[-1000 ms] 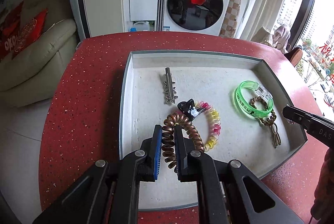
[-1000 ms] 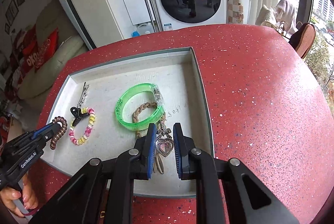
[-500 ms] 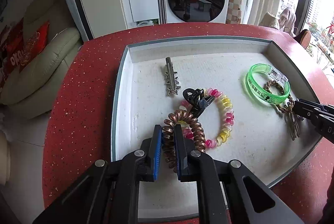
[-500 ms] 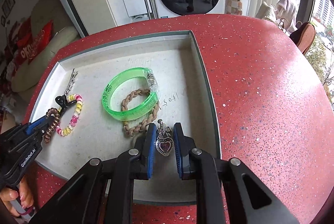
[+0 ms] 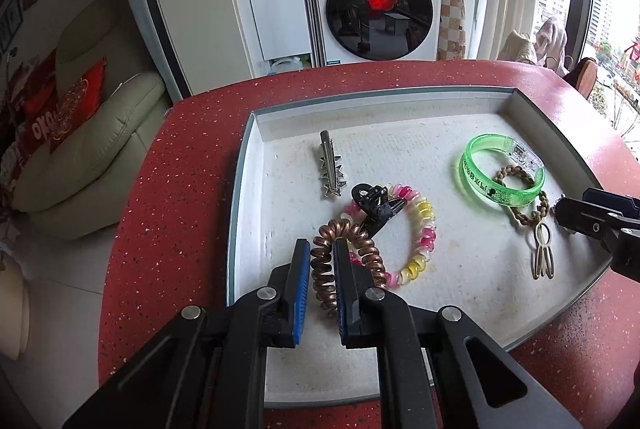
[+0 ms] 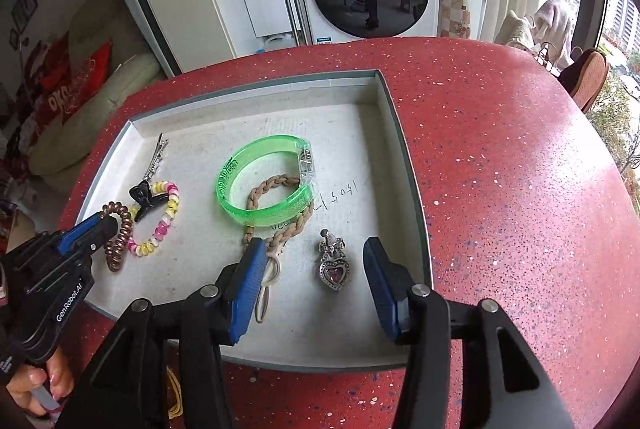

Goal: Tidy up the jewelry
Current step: 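Open the right tool to drop the pendant while the left tool releases the spiral tie, then withdraw both open tools from the tray toward the yellow cord bracelet and silver charm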

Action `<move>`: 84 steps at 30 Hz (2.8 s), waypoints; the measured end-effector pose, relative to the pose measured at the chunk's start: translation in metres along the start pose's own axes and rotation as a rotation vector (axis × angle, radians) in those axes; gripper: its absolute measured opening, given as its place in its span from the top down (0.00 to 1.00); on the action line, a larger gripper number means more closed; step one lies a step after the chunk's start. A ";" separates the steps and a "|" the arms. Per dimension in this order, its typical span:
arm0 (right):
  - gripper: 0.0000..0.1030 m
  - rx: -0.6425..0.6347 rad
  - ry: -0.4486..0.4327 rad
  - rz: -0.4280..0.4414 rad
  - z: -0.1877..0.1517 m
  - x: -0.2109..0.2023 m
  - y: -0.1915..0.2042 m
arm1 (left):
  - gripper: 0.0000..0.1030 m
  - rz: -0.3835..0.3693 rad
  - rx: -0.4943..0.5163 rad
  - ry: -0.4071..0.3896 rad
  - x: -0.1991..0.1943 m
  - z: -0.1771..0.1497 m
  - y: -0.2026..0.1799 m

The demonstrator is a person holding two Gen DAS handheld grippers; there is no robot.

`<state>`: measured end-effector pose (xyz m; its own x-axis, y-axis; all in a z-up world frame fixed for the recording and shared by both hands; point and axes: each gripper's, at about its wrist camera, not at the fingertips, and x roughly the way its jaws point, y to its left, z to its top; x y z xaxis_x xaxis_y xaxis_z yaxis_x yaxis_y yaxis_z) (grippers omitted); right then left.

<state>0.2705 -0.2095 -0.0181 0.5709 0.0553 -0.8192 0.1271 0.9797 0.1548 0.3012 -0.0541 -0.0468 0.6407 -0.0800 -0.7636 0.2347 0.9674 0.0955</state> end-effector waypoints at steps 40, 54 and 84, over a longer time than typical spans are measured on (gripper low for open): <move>0.21 0.028 -0.064 0.077 -0.013 -0.052 0.006 | 0.00 -0.004 -0.052 -0.117 -0.051 0.006 0.011; 0.10 0.032 -0.174 0.087 -0.043 -0.095 0.012 | 0.00 -0.011 -0.055 -0.125 -0.085 -0.023 0.010; 0.10 -0.073 0.020 0.071 -0.102 -0.073 0.056 | 0.00 -0.079 -0.108 -0.014 -0.108 -0.128 0.034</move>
<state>0.1531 -0.1393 -0.0061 0.5600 0.1278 -0.8186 0.0272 0.9847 0.1723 0.1470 0.0181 -0.0428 0.6333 -0.1599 -0.7572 0.2052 0.9781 -0.0349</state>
